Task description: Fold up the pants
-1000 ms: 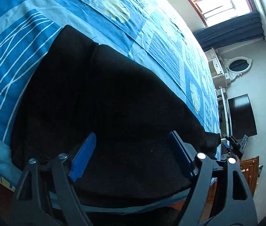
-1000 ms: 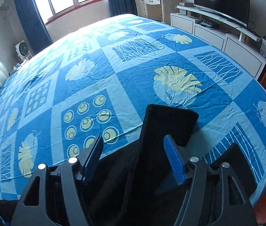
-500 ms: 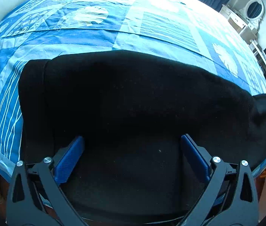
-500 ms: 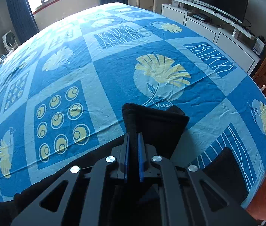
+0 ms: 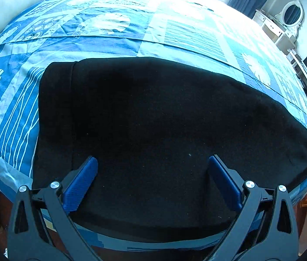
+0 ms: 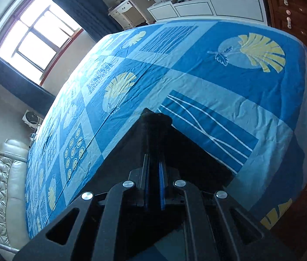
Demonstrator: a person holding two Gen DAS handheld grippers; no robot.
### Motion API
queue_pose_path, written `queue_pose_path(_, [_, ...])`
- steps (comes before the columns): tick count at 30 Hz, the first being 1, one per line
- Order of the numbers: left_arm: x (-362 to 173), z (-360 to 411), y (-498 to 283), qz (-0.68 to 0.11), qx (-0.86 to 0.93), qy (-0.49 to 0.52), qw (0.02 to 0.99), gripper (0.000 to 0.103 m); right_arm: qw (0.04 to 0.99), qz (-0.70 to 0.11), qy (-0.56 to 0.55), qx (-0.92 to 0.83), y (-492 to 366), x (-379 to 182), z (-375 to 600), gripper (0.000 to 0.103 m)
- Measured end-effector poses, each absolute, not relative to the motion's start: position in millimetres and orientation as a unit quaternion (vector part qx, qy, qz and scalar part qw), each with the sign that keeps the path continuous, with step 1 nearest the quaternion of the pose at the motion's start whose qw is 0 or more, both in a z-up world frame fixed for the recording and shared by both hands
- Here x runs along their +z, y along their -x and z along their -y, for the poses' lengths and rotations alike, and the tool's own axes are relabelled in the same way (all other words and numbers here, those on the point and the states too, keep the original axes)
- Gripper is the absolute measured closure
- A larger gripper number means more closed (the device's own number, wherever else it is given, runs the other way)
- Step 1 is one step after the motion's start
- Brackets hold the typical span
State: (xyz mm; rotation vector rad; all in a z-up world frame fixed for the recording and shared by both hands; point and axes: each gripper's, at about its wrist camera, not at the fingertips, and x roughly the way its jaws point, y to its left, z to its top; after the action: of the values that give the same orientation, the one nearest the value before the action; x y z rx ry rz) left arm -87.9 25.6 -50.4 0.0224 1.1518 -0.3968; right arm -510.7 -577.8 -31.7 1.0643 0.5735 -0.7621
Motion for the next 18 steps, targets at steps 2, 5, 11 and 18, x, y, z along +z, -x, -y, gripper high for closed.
queue_pose_path(2, [-50.3,-27.8,87.9,-0.543,-0.184,-0.004,0.819,0.002,0.746,-0.251,-0.513,-0.342,523.1,-48.5,575.7,0.097])
queue_pose_path(5, [-51.3,-28.8,89.6,-0.545,-0.183,-0.003,0.818,0.002,0.740,-0.224,-0.542,-0.330,534.4,-64.1,570.7,0.097])
queue_pose_path(11, [-51.7,-27.6,91.4,-0.542,-0.177,-0.009,0.821,0.002,0.748,-0.201,-0.564,-0.287,521.5,-65.2,544.2,0.087])
queue_pose_path(18, [-53.4,-28.7,94.4,-0.535,-0.175,-0.008,0.826,0.002,0.751,-0.218,-0.584,-0.217,475.5,-66.1,499.2,0.067])
